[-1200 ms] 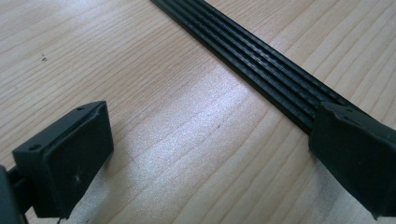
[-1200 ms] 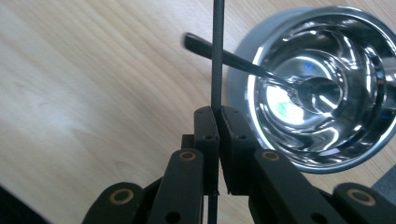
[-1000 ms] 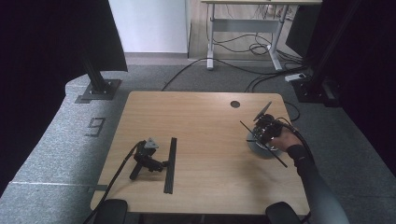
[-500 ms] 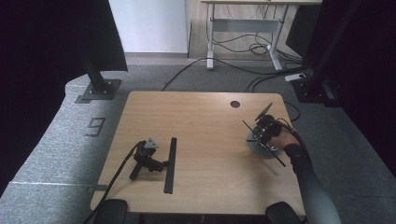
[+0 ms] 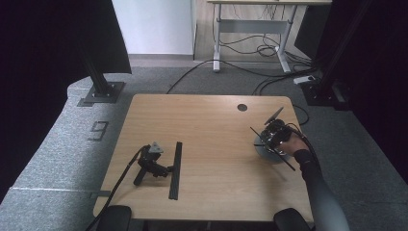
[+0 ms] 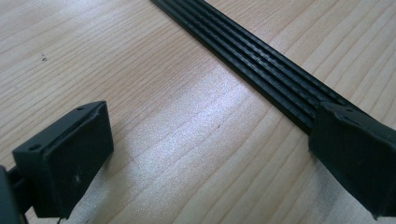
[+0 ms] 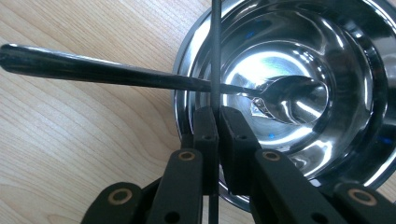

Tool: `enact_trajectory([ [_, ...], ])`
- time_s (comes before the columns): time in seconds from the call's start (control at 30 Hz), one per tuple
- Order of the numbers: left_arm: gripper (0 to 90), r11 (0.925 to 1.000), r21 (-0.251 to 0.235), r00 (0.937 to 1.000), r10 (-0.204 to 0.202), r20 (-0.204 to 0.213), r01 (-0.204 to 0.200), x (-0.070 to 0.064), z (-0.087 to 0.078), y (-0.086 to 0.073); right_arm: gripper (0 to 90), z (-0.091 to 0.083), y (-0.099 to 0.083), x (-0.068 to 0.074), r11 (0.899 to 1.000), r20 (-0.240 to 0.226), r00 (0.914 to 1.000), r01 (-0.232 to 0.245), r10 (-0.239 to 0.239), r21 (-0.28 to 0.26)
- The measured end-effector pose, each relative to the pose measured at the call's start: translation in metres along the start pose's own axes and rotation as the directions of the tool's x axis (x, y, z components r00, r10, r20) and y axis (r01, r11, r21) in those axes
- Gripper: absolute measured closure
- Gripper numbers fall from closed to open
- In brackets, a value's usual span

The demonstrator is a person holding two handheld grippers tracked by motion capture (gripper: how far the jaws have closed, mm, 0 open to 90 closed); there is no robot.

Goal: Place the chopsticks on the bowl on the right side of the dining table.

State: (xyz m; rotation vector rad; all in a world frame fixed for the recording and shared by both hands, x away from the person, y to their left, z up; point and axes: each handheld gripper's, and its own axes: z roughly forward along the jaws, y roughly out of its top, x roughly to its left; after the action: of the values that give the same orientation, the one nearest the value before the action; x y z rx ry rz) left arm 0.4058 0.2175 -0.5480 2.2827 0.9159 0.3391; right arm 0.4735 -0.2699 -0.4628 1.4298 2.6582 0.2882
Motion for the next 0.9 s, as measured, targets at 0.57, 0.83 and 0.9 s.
enact_trajectory([
  [0.57,0.0,1.0000,0.000,1.0000,0.000,0.000,0.000,0.000,0.000,0.000,12.5,-0.028,-0.032,-0.001,0.944,0.098,0.9903,-0.062,0.099,-0.324],
  [0.83,0.0,1.0000,0.001,1.0000,0.001,0.000,-0.001,0.000,0.000,0.000,0.0,-0.020,-0.053,0.000,0.863,0.114,0.9696,-0.136,0.217,-0.487],
  [0.9,0.0,1.0000,0.001,1.0000,0.002,0.000,-0.002,0.000,0.000,0.000,0.0,-0.014,-0.058,0.000,0.849,0.113,0.9651,-0.149,0.236,-0.506],
])
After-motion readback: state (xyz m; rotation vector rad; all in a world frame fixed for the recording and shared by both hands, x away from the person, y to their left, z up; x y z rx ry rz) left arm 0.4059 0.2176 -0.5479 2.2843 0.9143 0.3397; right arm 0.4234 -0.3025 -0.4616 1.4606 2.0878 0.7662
